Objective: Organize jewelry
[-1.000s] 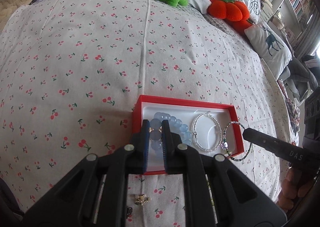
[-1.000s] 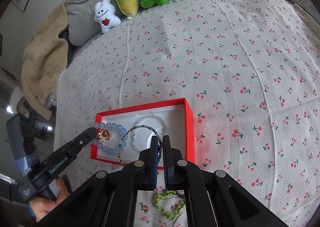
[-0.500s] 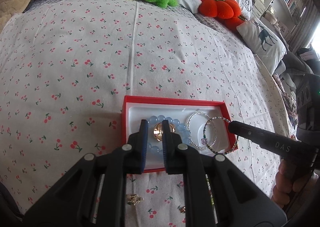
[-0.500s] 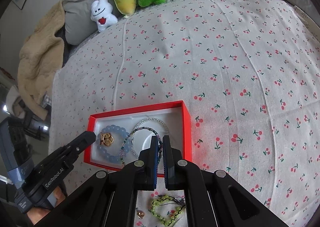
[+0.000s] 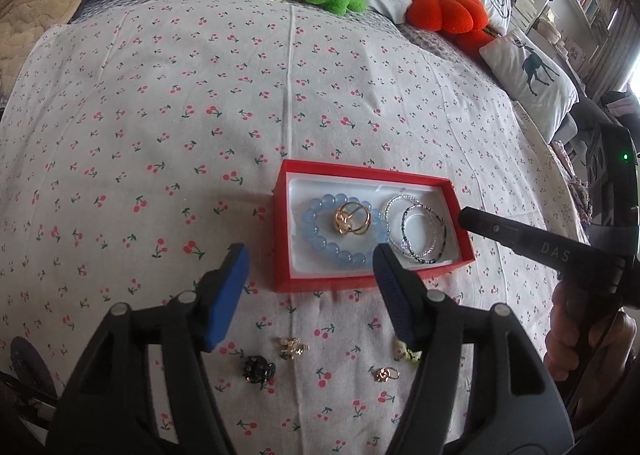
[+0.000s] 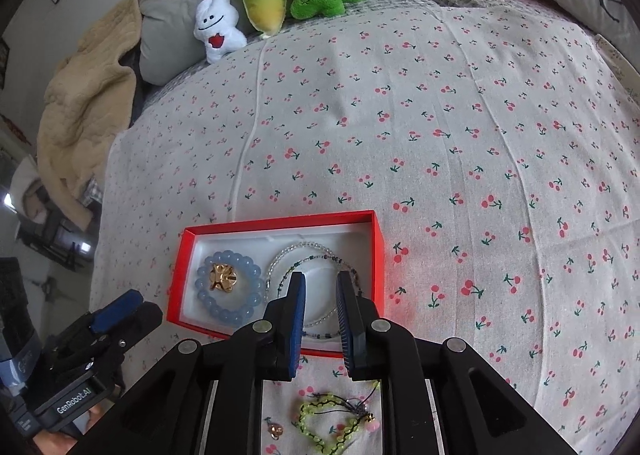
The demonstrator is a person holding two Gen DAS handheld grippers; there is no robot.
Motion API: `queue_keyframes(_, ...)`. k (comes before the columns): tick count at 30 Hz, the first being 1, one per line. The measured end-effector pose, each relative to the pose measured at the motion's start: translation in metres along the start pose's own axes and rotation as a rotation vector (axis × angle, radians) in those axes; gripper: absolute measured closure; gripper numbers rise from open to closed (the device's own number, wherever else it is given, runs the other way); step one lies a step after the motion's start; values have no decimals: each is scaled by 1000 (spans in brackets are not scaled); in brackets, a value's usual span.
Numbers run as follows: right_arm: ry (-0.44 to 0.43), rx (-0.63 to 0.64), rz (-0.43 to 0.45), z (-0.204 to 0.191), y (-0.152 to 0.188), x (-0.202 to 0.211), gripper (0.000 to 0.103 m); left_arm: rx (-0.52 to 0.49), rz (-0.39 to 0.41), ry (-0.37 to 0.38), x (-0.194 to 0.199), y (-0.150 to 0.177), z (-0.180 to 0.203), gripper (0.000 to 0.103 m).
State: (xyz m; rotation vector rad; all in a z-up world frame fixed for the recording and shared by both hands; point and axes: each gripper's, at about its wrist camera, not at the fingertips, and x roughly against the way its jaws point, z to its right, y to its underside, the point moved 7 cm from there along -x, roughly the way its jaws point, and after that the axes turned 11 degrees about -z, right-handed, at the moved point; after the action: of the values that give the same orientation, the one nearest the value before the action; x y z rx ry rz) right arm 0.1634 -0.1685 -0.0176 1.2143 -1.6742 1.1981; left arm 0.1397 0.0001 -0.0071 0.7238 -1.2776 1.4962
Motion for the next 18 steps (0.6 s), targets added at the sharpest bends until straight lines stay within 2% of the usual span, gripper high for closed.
queue_keyframes(2, 9, 16, -4, -3, 7, 4, 82, 7, -9, -6, 2, 7, -3, 26)
queue_keyframes(4, 14, 31, -10, -5, 15, 7, 70, 5, -22, -19, 3, 14, -5, 22)
queue_keyframes(5, 16, 35, -11, -5, 20, 9, 49, 4, -28, -30, 3, 18, -7, 21)
queue_keyframes(6, 19, 39, -6, -5, 24, 11, 34, 1, -37, -43, 3, 22, -8, 20)
queue_keyframes(9, 40, 67, 0, -6, 36, 19, 32, -3, -72, -65, -2, 35, -11, 17)
queue_keyframes(15, 69, 82, -2, -2, 60, 27, 20, -16, -117, -72, -7, 59, -8, 13)
queue_keyframes(18, 86, 94, -1, 0, 71, 29, 19, -32, -131, -71, -9, 68, -8, 11)
